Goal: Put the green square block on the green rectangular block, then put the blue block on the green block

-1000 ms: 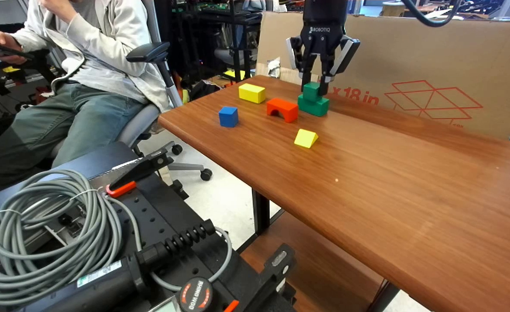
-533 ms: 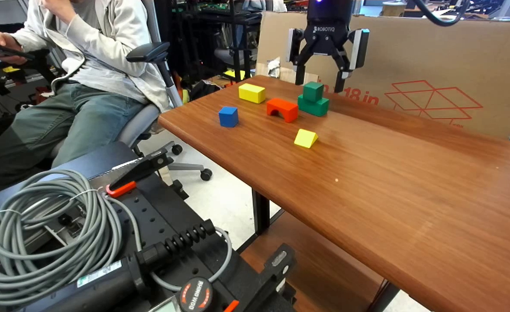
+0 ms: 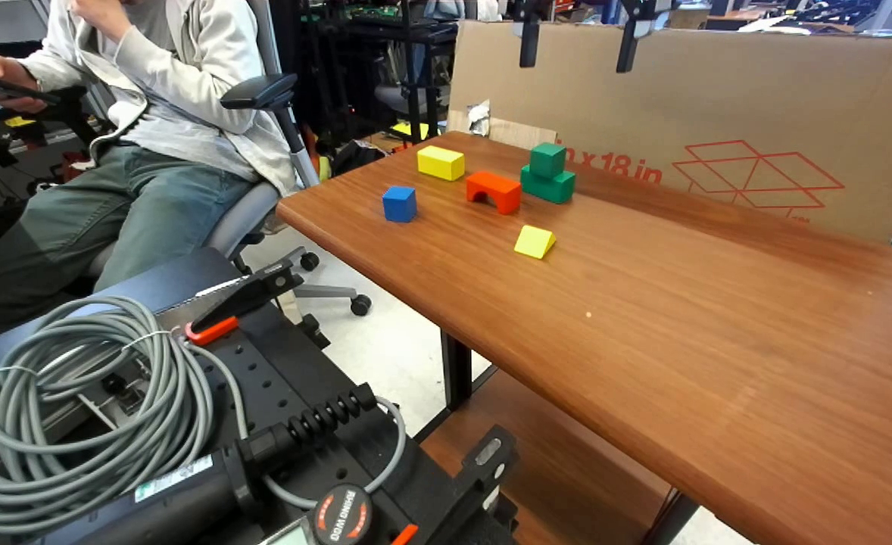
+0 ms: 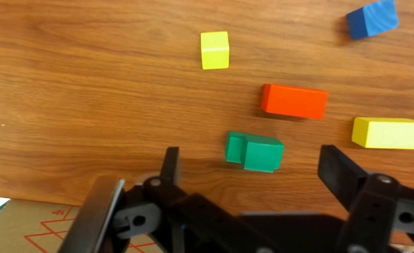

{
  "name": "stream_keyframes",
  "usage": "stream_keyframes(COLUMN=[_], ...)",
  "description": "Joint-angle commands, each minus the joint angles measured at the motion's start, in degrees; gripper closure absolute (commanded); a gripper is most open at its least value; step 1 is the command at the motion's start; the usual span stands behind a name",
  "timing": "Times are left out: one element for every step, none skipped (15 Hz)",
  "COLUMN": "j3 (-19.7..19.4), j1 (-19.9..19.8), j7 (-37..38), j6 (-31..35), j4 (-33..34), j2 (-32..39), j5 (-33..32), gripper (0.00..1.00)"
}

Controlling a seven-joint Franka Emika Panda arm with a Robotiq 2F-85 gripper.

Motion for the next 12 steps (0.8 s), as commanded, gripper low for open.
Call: stream_keyframes(j3=[1.47, 1.81, 2.33, 2.62, 2.87, 3.17, 3.48, 3.87, 4.30, 4.66, 5.17, 5.58], j1=[0.03, 0.44, 0.67, 0.96, 1.29, 1.54, 1.78, 2.10, 2.49, 2.88, 3.34, 3.69], j7=[-2.02, -2.12, -3.02, -2.79, -2.02, -1.62, -1.26, -1.18, -1.39, -1.42, -1.91, -1.97], j6=[1.54, 2.02, 1.82, 2.47, 2.76, 2.64, 1.94, 1.92, 2.83, 3.79, 4.70, 5.38], j4=[-12.52, -14.95, -16.86, -18.72, -20.02, -21.10, -21.90, -23.36, -25.41, -27.06, -28.67, -30.01], j2=[-11.34, -13.55, -15.37, -16.80, -17.68, -18.40, -18.85, -19.83, -21.21, -22.21, -23.17, -24.02], j5=[0.06, -0.33, -0.50, -0.53, -0.48, -0.38, -0.23, -0.45, -0.82, -1.34, -1.59, -1.87], gripper=[0.00, 0.00, 0.00, 0.00, 0.00, 0.00, 0.00, 0.00, 0.00, 0.00, 0.00, 0.00])
